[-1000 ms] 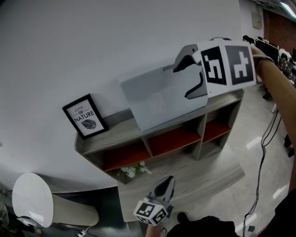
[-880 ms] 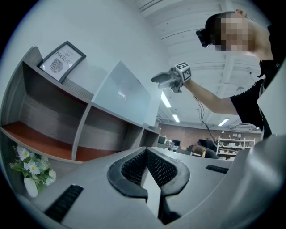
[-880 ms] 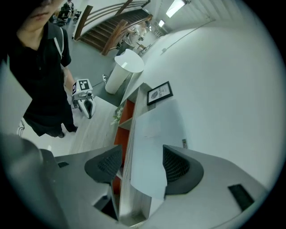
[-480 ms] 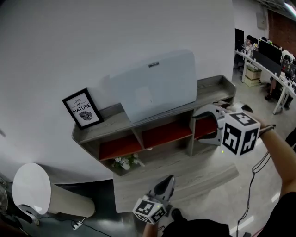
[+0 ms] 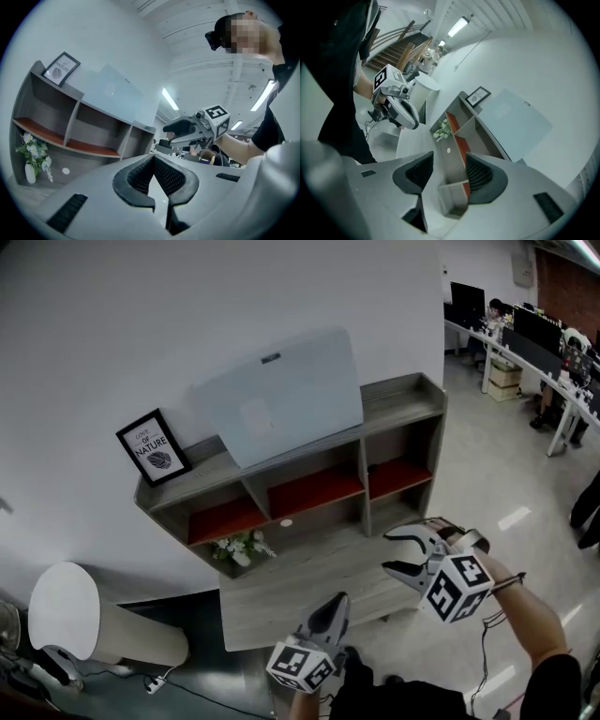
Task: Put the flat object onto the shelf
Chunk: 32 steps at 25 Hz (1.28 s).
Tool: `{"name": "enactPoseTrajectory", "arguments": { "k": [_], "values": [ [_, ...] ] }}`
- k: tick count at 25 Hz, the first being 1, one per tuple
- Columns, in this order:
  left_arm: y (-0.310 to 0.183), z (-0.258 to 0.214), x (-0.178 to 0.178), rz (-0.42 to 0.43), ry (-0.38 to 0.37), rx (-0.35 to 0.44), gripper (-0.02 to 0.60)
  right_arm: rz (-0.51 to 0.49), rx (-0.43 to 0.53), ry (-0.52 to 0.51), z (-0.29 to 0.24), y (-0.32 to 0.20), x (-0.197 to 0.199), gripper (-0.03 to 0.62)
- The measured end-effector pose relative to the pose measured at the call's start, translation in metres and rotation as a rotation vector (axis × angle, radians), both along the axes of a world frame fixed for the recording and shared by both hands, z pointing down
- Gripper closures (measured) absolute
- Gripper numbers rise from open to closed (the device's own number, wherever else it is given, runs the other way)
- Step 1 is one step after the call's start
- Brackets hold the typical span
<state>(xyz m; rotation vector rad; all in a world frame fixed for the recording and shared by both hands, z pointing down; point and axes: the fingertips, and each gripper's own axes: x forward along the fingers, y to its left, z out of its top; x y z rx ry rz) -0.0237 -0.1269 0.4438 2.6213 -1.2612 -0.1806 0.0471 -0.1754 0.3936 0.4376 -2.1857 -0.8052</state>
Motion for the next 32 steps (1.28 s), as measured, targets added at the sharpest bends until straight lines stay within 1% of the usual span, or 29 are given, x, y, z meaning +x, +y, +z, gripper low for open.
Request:
{"name": "enactPoseTrajectory", "arguments": {
  "k": [5, 10, 13, 16, 20, 26, 28, 32],
  "values": [
    [0.034, 0.007, 0.024, -0.009, -0.016, -0.007, 0.569, 0.051, 0.002, -0.051, 0.034, 0.039, 0.024, 0.384],
    [0.066, 0.022, 0.046, -0.022, -0.019, -0.032, 0.569, 0.076, -0.052, -0.118, 0.06, 0.077, 0.043, 0.387],
    [0.081, 0.03, 0.057, -0.028, -0.024, -0.049, 0.569, 0.1, -0.068, -0.161, 0.07, 0.094, 0.052, 0.388],
    [0.098, 0.033, 0.066, -0.036, -0.027, -0.066, 0.569, 0.121, -0.106, -0.214, 0.079, 0.111, 0.058, 0.391],
    [0.112, 0.034, 0.071, -0.05, -0.029, -0.064, 0.569, 0.159, -0.168, -0.316, 0.086, 0.133, 0.065, 0.398],
    [0.122, 0.037, 0.065, -0.07, -0.023, -0.062, 0.569, 0.227, -0.229, -0.475, 0.092, 0.155, 0.067, 0.413],
    [0.125, 0.038, 0.064, -0.061, -0.027, -0.056, 0.569, 0.231, -0.26, -0.522, 0.093, 0.163, 0.065, 0.424],
    [0.136, 0.039, 0.055, -0.055, -0.035, -0.055, 0.569, 0.228, -0.332, -0.659, 0.098, 0.184, 0.055, 0.436]
  ]
}}
